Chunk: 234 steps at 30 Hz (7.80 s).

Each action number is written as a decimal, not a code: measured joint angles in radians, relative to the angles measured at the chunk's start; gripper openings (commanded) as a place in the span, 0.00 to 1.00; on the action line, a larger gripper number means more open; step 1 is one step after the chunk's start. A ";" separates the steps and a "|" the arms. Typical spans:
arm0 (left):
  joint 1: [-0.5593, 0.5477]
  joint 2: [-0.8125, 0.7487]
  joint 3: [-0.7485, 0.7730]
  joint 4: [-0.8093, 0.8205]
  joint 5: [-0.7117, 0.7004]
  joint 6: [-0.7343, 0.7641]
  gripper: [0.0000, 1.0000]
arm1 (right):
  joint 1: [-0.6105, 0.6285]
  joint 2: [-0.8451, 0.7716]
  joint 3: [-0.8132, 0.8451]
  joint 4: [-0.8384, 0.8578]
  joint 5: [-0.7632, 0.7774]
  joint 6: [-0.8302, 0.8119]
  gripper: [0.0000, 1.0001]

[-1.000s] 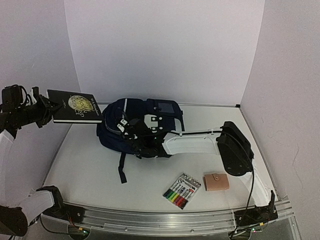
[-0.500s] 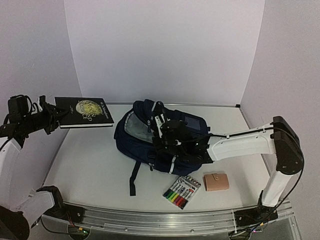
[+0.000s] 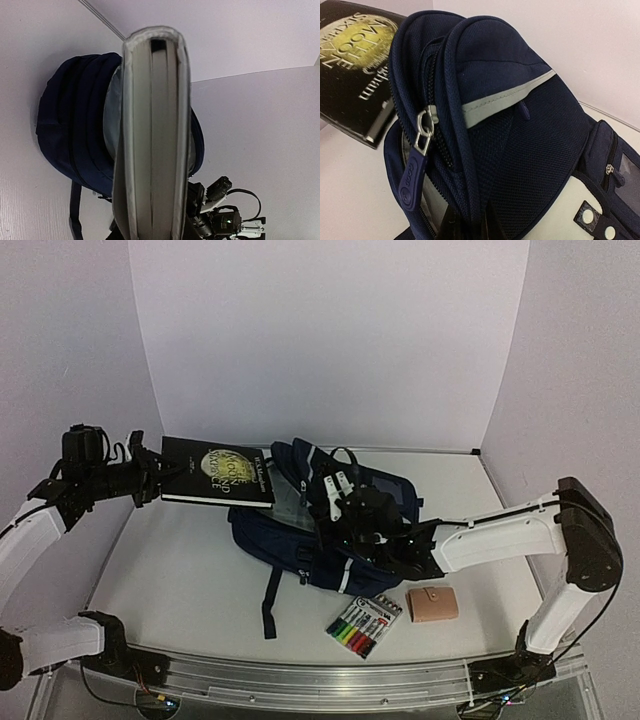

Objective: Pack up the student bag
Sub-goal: Place the book in the student bag, then adjust the student bag at the center of the board.

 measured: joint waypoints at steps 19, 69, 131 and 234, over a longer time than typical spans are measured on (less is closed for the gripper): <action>-0.272 0.432 0.011 0.327 -0.067 -0.052 0.00 | 0.056 -0.043 -0.020 0.002 -0.076 -0.044 0.00; -0.583 0.717 0.124 0.425 -0.279 0.117 0.19 | 0.056 -0.043 -0.033 0.043 -0.060 -0.019 0.00; -0.300 0.650 0.313 0.000 -0.254 0.387 0.24 | -0.282 -0.390 -0.401 -0.385 -0.287 0.666 0.25; -0.430 0.288 -0.058 0.158 -0.362 0.399 0.80 | -0.421 -0.344 -0.022 -0.326 -0.471 0.267 0.88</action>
